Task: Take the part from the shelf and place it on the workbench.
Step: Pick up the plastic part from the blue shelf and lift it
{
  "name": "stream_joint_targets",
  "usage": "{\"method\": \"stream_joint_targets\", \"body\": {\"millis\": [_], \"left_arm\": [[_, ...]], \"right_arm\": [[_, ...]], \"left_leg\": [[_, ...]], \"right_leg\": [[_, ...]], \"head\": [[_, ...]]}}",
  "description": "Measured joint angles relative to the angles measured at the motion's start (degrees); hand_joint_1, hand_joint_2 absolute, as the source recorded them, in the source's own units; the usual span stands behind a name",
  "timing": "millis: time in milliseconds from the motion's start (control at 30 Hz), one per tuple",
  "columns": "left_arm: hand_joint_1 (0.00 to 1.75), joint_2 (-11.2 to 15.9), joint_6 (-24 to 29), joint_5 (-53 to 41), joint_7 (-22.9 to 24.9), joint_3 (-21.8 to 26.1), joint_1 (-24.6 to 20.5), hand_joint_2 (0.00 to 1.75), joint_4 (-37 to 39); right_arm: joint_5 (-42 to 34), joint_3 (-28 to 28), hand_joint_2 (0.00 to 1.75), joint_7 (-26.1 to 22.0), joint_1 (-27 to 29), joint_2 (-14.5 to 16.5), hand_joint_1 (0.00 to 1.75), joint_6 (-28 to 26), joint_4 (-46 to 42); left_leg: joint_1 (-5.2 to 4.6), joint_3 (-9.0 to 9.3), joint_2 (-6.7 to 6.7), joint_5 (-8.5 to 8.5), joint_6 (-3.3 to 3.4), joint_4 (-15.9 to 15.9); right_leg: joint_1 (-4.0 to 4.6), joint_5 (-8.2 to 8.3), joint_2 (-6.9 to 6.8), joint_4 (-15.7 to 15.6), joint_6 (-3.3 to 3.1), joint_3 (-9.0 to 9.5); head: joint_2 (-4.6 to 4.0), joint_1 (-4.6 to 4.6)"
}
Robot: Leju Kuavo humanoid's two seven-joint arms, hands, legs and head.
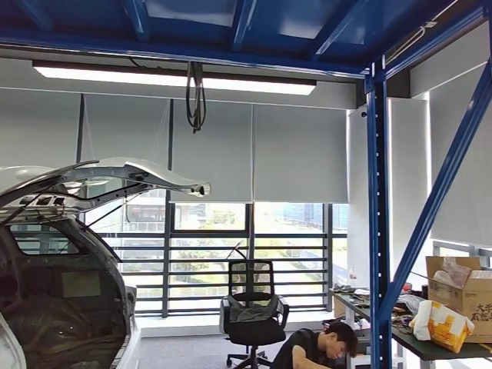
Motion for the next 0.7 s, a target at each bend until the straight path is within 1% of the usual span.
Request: {"method": "stream_joint_targets", "body": {"millis": [400,700], "left_arm": [[0.00,-0.5,-0.6,-1.4,-0.7,0.6,-0.3,0.00,0.0],[0.00,-0.9,-0.7,-1.7,-0.7,1.0,-0.4,0.00,0.0]], "right_arm": [[-0.2,-1.6,1.75,-0.1,-5.3,0.7,0.00,0.9,8.4],[-0.1,-2.5,1.75,-0.3,-7.3,1.7,0.00,0.7,13.0]], "left_leg": [[0.00,0.00,0.00,0.00,0.00,0.0],[0.00,0.00,0.00,0.00,0.00,0.0]], "right_leg": [[0.00,0.00,0.00,0.0,0.00,0.00],[0.00,0.00,0.00,0.0,0.00,0.00]], "head": [[0.00,0.00],[0.00,0.00]]}}
